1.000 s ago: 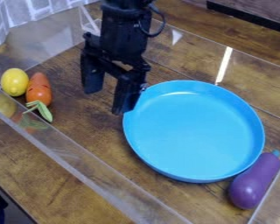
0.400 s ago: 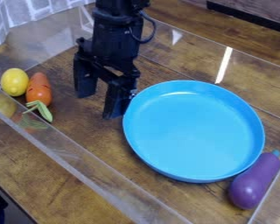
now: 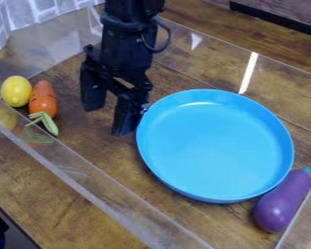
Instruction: Put the lemon on the blue tray
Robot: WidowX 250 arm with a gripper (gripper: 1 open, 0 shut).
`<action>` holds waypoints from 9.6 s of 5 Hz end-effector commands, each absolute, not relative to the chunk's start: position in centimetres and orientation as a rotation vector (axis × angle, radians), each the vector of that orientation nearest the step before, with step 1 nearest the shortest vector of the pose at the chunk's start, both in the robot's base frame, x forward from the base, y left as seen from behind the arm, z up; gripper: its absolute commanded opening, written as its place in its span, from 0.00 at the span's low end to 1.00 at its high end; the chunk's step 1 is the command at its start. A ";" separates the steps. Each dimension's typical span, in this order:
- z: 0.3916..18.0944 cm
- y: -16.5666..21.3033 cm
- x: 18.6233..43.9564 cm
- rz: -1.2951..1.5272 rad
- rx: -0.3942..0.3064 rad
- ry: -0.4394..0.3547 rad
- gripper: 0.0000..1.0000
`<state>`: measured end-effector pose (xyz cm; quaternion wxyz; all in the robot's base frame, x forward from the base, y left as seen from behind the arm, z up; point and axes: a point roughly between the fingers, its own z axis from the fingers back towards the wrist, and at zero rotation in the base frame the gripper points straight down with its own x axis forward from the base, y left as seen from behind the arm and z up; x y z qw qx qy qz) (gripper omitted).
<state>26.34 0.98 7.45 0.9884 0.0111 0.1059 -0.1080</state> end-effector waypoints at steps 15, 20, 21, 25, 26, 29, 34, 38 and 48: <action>7.2 5.0 27.0 -0.226 0.085 0.093 1.00; 7.0 6.0 27.5 -0.209 0.100 0.020 1.00; 6.8 6.1 27.5 -0.207 0.100 0.010 1.00; 5.8 6.6 28.1 -0.202 0.109 -0.027 1.00; 5.7 6.7 28.3 -0.199 0.115 -0.038 1.00; 11.1 10.9 25.8 -0.105 0.156 -0.068 1.00; 8.0 15.1 26.3 -0.116 0.156 -0.078 1.00; 4.5 16.2 26.8 -0.111 0.150 -0.075 1.00; 2.4 15.3 27.5 -0.084 0.074 -0.082 0.00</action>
